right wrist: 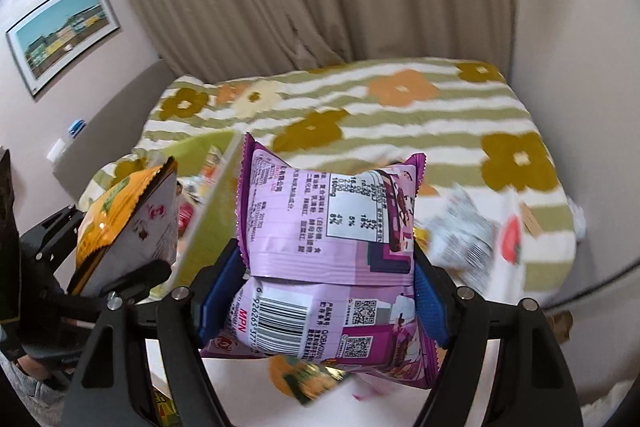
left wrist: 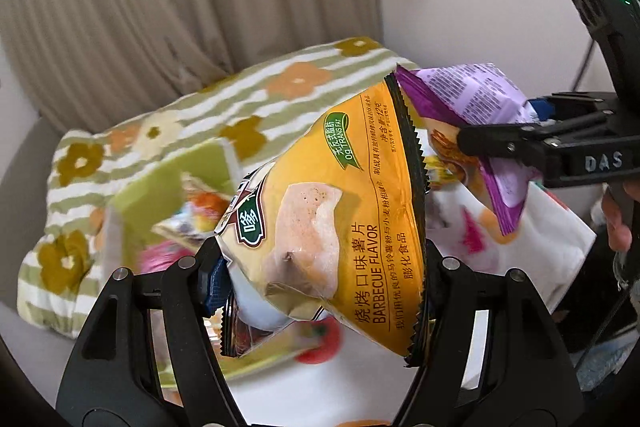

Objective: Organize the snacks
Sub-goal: 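Carry both bags over the box and release them inside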

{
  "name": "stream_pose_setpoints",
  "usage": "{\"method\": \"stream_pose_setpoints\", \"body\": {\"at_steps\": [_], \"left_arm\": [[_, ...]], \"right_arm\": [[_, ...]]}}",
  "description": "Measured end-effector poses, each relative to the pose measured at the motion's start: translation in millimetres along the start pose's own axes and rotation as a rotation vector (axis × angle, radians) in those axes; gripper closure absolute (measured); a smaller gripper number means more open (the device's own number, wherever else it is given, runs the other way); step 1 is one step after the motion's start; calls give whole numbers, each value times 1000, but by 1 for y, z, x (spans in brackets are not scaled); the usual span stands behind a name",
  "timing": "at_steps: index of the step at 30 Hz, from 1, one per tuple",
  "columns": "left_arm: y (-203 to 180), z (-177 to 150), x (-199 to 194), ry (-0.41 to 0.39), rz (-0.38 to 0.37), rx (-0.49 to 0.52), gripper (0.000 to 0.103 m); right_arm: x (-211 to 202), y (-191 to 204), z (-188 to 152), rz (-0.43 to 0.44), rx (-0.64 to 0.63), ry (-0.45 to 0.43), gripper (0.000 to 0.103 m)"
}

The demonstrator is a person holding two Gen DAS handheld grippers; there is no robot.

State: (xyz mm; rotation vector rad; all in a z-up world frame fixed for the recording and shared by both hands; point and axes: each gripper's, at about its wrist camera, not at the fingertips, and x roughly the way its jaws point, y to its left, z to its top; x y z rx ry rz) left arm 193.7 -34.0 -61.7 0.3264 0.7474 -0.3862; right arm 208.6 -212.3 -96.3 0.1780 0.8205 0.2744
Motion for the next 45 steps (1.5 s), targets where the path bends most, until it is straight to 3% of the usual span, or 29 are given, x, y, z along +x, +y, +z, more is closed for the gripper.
{"method": "stream_pose_setpoints", "body": {"at_steps": [8,17,23,24,25,26,32,45], "left_arm": [[98,-23,-6,46,103,-95,36],[177,-64,29,160,86,-131,36],[189,-84,50,197,44,-114,33],[189,-86,52,201,41,-112,22],[189,-87,54,208,35,-110,2],[188,-89,55,206,29,-111,1],[192,-97,55,198,-36,-156,0],[199,-101,58,236,90,-191,0]], "right_arm": [[42,88,29,92,-86,4,29],[99,159,35,124,-80,46,29],[124,177,34,104,-37,72,29],[126,177,33,102,-29,75,29],[128,178,33,99,-23,79,29],[130,177,33,92,-19,82,29],[139,178,35,85,-16,112,29],[189,189,57,127,-70,199,28]]}}
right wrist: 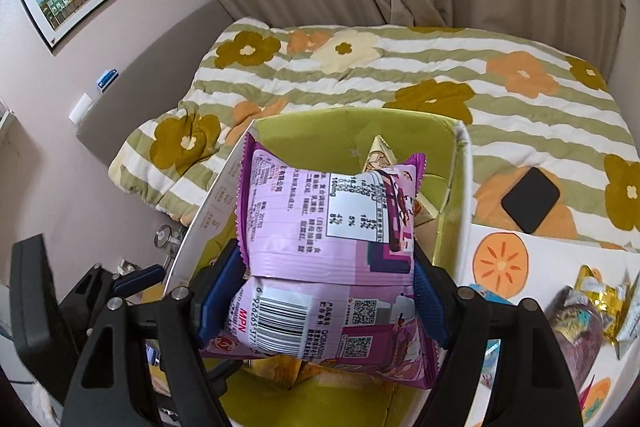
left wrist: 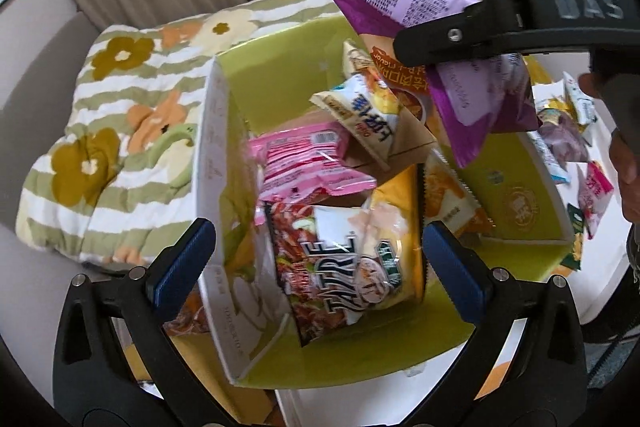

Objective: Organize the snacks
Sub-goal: 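Carry both bags over the box and release them inside, then move both grippers back to the remaining snacks on the cloth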

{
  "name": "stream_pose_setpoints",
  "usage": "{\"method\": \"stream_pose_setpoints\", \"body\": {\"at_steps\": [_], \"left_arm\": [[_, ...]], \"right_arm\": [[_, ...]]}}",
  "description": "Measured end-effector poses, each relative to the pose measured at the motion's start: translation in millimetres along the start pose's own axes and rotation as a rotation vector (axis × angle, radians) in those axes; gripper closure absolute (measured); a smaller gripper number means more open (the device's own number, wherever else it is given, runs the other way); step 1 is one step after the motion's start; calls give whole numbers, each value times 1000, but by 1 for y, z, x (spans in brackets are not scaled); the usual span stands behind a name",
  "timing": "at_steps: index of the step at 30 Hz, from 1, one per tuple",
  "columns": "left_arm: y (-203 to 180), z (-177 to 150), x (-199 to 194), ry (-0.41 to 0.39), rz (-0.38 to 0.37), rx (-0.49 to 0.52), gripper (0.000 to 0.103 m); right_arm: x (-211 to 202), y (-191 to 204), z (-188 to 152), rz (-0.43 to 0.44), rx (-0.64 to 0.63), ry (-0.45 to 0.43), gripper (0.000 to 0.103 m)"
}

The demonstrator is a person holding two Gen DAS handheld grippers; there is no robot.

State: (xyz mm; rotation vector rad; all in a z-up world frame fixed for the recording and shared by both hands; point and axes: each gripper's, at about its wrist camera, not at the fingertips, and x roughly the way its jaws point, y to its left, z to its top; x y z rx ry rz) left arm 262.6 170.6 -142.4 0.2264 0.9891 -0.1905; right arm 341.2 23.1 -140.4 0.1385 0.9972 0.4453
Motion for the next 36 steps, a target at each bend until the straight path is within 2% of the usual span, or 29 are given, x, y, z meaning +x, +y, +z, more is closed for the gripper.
{"method": "stream_pose_setpoints", "body": {"at_steps": [2,4,6,9,13,23,29,36], "left_arm": [[2,-1,0,4,18,-7,0],[4,-4,0,16,34,-19,0],[7,-8,2,33,38,-36,0],[11,-16,3,50,39,-79,0],[12,-25,-3,46,39,-111,1],[6,-32,-47,-35,57,-119,0],[-9,-28,-70,-88,7,-76,0],[-55,-16,-86,-143,-113,0,0]], "right_arm": [[6,0,3,6,-1,-4,25],[8,-1,5,8,4,-25,5],[1,0,2,17,0,-73,0],[-12,3,-8,15,-35,-122,0],[-20,7,-22,9,-62,-105,0],[-60,19,-48,-4,-65,-153,0],[-98,16,-71,-57,-35,-186,0],[-157,-17,-101,-194,24,-241,0]]}}
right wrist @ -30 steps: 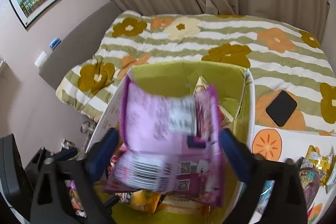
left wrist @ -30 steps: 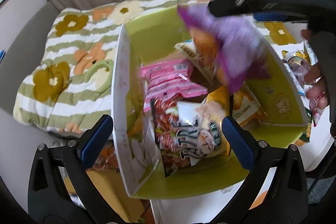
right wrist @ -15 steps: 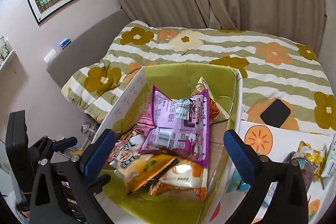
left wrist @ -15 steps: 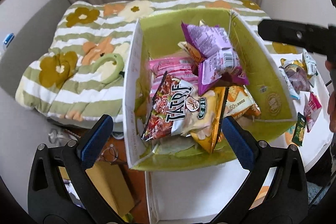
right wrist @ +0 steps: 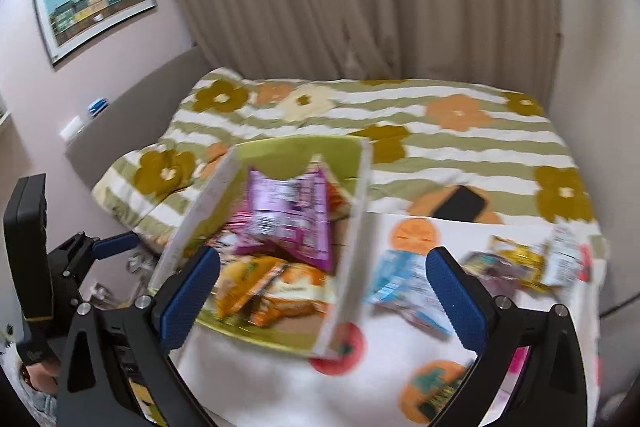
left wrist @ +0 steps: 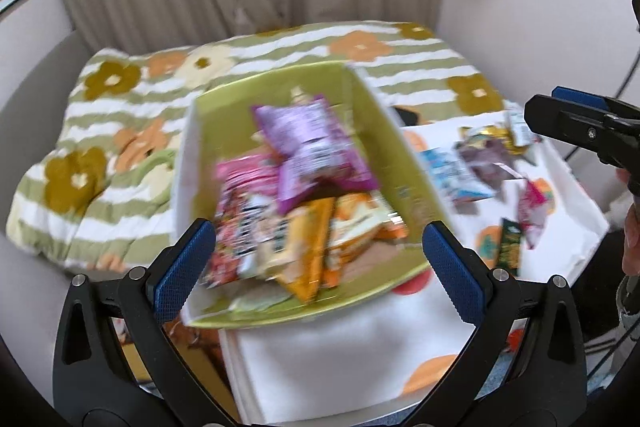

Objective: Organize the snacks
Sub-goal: 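Move both grippers back to the remaining snacks on the cloth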

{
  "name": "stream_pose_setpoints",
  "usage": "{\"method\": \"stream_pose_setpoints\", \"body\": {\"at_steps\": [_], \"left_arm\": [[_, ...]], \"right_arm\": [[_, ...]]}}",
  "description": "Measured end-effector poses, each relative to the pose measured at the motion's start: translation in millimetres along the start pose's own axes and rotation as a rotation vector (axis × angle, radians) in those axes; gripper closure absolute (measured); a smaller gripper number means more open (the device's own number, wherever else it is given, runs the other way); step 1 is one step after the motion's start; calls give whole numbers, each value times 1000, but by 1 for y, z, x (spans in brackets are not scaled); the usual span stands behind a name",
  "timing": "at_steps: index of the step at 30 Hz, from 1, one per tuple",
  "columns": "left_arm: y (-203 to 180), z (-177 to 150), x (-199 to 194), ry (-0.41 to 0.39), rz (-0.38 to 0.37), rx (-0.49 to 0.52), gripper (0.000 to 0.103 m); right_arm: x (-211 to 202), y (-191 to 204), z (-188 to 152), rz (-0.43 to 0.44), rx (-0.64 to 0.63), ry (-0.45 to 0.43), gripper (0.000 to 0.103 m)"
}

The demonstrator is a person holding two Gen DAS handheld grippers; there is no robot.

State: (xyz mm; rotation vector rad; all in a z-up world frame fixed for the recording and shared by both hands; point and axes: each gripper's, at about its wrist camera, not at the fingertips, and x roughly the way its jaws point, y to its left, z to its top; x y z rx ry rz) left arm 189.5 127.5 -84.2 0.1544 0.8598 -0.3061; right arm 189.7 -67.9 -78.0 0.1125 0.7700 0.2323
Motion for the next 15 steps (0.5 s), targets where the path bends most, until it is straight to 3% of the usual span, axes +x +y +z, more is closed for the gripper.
{"method": "stream_pose_setpoints", "body": {"at_steps": [7,15], "left_arm": [[-58,13,3,-21,-78,58,1],[-131,14,25,15,-144,105,1]], "right_arm": [[-36,-59,-16,-99,35,-10,0],[-50,-133,-40,-86,51,22,0]]}}
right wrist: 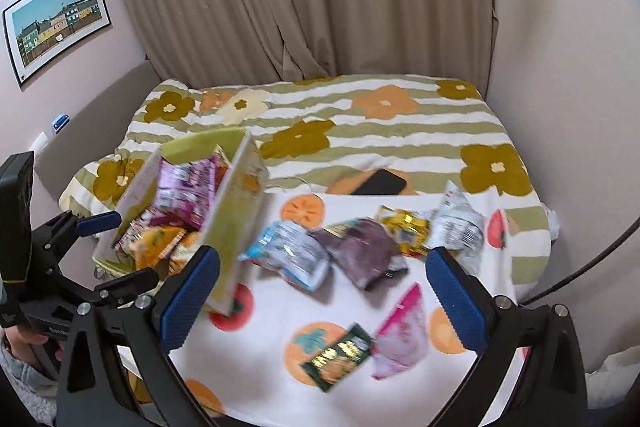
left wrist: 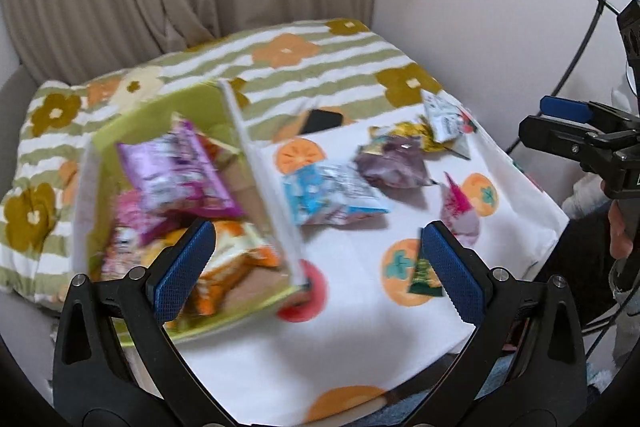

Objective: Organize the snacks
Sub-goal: 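Move both grippers back to the remaining snacks on the cloth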

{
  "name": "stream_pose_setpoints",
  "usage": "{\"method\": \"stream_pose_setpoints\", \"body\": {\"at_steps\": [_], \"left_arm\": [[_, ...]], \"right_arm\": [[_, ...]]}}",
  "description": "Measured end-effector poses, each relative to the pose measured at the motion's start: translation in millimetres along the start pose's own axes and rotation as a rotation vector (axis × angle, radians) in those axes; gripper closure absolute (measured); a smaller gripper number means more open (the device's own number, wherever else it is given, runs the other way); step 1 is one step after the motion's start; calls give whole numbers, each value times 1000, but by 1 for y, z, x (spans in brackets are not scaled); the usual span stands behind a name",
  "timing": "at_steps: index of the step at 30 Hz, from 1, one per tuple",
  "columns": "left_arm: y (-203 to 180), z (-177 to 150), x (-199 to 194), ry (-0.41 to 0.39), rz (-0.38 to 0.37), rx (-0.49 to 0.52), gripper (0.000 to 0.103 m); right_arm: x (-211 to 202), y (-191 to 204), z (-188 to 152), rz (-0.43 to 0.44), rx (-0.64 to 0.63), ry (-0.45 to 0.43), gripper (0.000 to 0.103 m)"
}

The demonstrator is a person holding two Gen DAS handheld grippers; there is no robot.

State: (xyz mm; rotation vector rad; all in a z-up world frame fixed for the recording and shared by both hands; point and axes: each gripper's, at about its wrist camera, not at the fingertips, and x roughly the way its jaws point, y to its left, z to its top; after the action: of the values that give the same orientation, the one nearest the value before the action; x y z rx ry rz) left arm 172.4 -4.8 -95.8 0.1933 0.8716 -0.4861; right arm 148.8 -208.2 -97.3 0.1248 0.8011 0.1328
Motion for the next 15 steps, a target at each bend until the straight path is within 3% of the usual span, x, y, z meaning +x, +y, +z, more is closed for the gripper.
{"method": "stream_pose_setpoints", "body": {"at_steps": [9,15], "left_arm": [[-77,-17,63,114,-44,63,1],[-118,-47,114,171,-67,152,2]], "right_arm": [[25,-68,-33,74,-57,106,0],[71,-96,-63,147,-100,203,0]]}}
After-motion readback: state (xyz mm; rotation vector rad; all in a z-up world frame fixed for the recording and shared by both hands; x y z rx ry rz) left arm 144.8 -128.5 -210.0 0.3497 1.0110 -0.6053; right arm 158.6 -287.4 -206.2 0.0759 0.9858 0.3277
